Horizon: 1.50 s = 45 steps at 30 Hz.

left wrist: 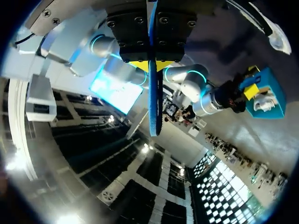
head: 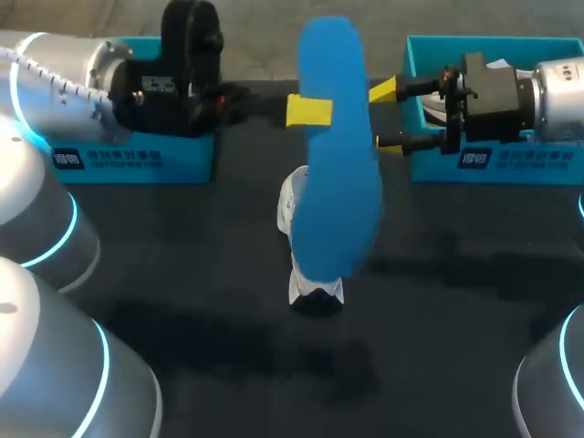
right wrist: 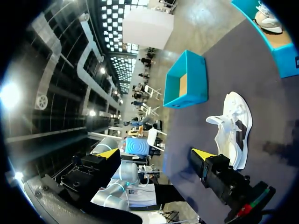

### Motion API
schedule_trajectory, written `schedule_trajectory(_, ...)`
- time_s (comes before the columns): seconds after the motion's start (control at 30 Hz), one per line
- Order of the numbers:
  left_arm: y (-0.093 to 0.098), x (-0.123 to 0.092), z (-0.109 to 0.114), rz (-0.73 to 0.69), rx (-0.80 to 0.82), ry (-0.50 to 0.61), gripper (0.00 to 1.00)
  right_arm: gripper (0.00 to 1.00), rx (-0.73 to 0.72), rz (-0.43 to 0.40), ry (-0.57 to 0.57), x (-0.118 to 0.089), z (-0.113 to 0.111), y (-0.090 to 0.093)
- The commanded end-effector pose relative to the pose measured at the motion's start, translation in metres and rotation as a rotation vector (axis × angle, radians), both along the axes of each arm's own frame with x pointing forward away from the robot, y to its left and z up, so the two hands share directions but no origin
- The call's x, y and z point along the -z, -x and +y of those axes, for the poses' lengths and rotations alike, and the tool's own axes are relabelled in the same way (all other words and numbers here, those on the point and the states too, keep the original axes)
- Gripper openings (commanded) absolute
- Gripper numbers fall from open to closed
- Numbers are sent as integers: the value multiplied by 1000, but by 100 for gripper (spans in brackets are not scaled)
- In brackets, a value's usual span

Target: Take the shoe out of the shoebox, open the shoe tongue, remove and reinsert the insole, then place the shoe into the shoebox

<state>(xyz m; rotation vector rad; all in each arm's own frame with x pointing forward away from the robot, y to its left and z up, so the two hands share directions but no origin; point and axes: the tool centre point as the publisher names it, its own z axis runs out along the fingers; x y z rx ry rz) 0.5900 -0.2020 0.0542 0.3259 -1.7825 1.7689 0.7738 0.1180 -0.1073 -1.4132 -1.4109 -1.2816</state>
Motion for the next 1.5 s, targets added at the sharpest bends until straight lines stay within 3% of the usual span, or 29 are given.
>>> schedule_trajectory(0.03,-5,5,17,-289,-36,-3,0,100,1,1,1,0,2,-1)
schedule_trajectory(0.07,-13,8,23,-401,-37,17,0,100,1,1,1,0,2,-1)
schedule_trajectory(0.13,-15,8,24,-417,-40,13,0,100,1,1,1,0,2,-1)
schedule_trajectory(0.17,-23,10,28,-554,-32,13,0,100,1,1,1,0,2,-1)
schedule_trajectory(0.23,-26,11,29,-585,-32,7,0,100,1,1,1,0,2,-1)
schedule_trajectory(0.27,-34,12,31,-693,-35,0,0,100,1,1,1,0,2,-1)
schedule_trajectory(0.33,-36,12,32,-711,-34,1,0,100,1,1,1,0,2,-1)
schedule_trajectory(0.37,-45,16,35,-815,-20,-25,0,100,1,1,1,0,2,-1)
schedule_trajectory(0.57,-58,26,38,-855,-26,-23,0,100,1,1,1,0,2,-1)
schedule_trajectory(1.17,-58,26,39,-833,-43,-7,0,100,1,1,1,0,2,-1)
schedule_trajectory(1.2,-63,32,41,-894,-43,-50,0,100,1,1,1,0,2,-1)
schedule_trajectory(1.5,-76,49,49,-1152,-28,-65,0,100,1,1,1,0,2,-1)
